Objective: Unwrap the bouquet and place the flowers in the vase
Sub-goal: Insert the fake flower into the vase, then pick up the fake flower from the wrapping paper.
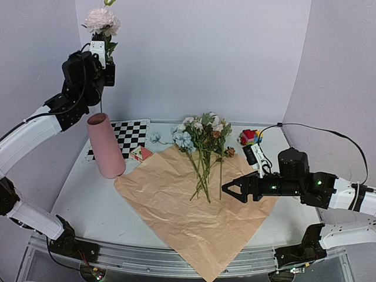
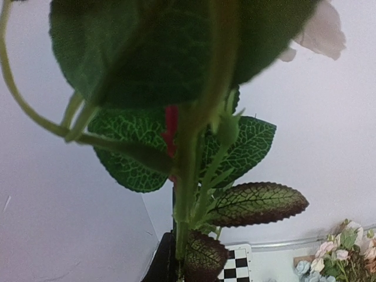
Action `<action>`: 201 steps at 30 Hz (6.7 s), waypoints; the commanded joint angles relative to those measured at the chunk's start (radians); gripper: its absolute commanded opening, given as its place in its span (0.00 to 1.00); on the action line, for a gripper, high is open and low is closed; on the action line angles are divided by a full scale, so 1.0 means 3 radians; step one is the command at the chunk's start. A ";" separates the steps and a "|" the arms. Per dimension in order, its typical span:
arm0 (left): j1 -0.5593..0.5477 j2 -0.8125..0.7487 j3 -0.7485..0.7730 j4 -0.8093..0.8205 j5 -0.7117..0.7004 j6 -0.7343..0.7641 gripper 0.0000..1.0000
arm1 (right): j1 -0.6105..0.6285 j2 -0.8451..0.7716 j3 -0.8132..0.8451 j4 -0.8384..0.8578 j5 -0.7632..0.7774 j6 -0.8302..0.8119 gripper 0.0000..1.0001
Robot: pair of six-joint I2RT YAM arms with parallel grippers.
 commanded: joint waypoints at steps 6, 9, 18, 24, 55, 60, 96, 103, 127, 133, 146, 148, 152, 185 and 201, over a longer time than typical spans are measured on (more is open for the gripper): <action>0.0248 -0.0026 -0.0360 -0.0401 0.0144 -0.0986 0.00 | 0.0014 -0.0027 0.0031 0.0023 0.0006 -0.0043 0.89; 0.0364 -0.0002 -0.0407 -0.0615 0.0248 -0.1310 0.00 | 0.0015 -0.0027 0.0018 0.0025 0.0001 -0.0036 0.89; 0.0502 -0.0161 -0.0715 -0.0855 0.0281 -0.1801 0.02 | 0.0015 -0.0027 0.0005 0.0030 -0.0001 -0.0020 0.89; 0.0567 -0.0250 -0.0824 -0.1018 0.0226 -0.1952 0.07 | 0.0013 -0.0021 0.0006 0.0034 -0.0018 -0.0020 0.89; 0.0598 -0.1513 -0.0809 -0.2500 0.2301 -0.3160 0.84 | 0.0014 0.0164 0.0196 -0.0157 0.0618 0.0124 0.89; 0.0598 -0.1710 -0.1073 -0.2516 0.2924 -0.3581 0.81 | 0.0014 0.0398 0.0310 -0.0265 0.0937 0.0144 0.80; 0.0578 -0.2452 -0.2687 -0.2218 0.3706 -0.4272 0.79 | 0.0013 0.3065 0.2089 -0.0768 0.1309 0.0159 0.36; 0.0570 -0.2437 -0.2793 -0.2107 0.3734 -0.4290 0.79 | 0.0006 0.3242 0.2277 -0.0864 0.1481 0.0186 0.36; -0.0736 -0.1382 -0.2735 -0.1235 0.2866 -0.4524 0.80 | -0.0349 0.3790 0.2689 -0.0911 0.1475 0.0540 0.30; -0.0782 -0.1233 -0.2613 -0.1178 0.2820 -0.4469 0.80 | -0.0366 0.3902 0.2702 -0.0911 0.1321 0.0454 0.25; -0.0796 -0.1342 -0.2688 -0.1163 0.2809 -0.4503 0.80 | -0.0384 0.3801 0.2686 -0.0911 0.1369 0.0412 0.00; -0.0799 -0.1370 -0.2699 -0.1166 0.2800 -0.4503 0.80 | -0.0382 0.3647 0.2618 -0.0911 0.1463 0.0410 0.00; -0.0800 -0.1378 -0.2690 -0.1166 0.2800 -0.4508 0.80 | -0.0385 0.3336 0.2484 -0.0911 0.1579 0.0375 0.00; -0.1678 -0.0299 -0.1752 -0.0305 0.2308 -0.4231 0.81 | -0.0380 0.0749 0.0602 0.0454 0.0052 -0.0023 0.02; -0.1711 0.0252 -0.0709 0.0286 0.2063 -0.3645 0.70 | -0.0242 0.0166 0.0027 0.1023 -0.0736 0.0559 0.02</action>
